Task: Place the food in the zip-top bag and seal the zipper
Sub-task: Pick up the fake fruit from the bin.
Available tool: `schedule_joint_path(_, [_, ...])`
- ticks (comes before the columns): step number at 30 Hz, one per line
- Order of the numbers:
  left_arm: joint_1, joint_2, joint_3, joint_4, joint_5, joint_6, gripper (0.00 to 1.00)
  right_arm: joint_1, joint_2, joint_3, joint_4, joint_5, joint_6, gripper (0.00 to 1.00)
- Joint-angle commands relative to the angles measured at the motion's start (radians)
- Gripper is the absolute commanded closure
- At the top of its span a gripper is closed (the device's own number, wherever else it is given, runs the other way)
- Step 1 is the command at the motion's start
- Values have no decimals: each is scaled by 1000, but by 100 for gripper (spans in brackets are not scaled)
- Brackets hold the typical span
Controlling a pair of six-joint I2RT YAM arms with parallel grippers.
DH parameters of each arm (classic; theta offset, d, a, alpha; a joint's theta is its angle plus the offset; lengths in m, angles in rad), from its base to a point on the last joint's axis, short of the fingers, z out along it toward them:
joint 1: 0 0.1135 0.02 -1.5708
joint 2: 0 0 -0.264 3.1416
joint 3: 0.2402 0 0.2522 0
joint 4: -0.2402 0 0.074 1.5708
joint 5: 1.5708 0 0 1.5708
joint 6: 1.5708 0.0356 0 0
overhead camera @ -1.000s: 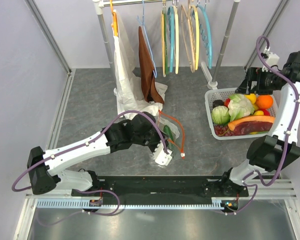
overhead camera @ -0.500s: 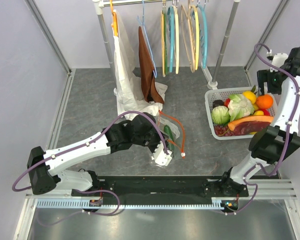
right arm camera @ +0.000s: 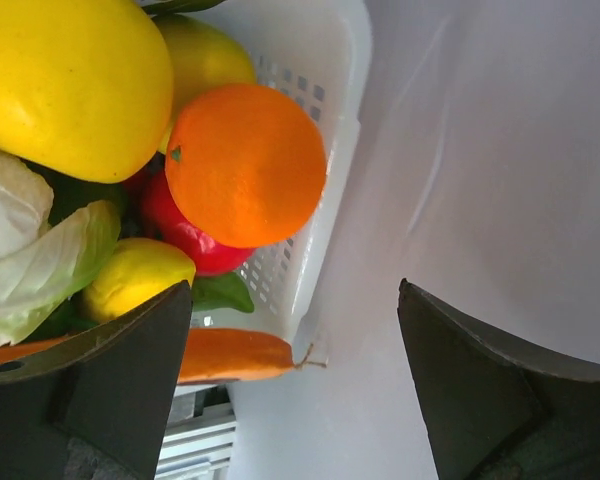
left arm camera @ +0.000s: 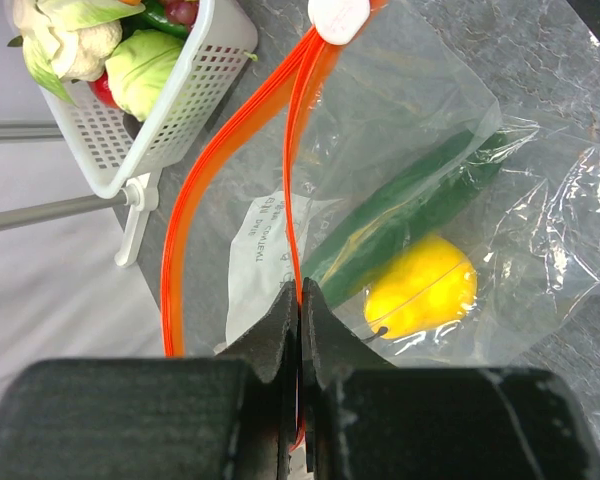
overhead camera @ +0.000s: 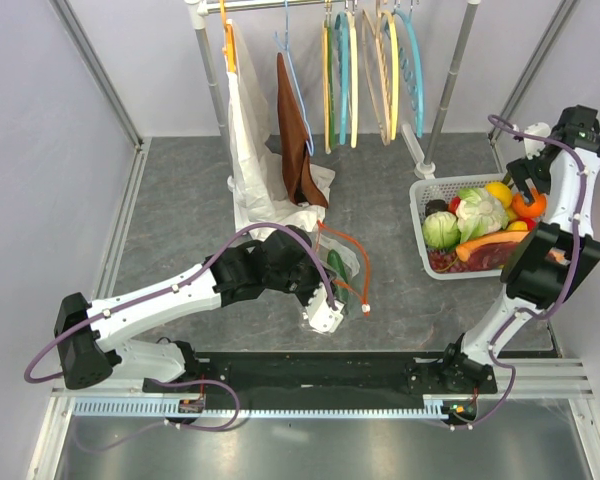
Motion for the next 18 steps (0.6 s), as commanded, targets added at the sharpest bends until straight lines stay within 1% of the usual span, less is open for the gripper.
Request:
schedule_joint_path(1, [2,-5,28,-24,-4,19,98,18,25,-14,25,23,-61,8])
schedule_joint_path(5, [3,1,31,-29,-3,16,98,30,51,-29,56,43,-60,4])
schedule_joint_path(18, [2,13,50,-47,-9,16,98,58,120,-85,113,76,-58,4])
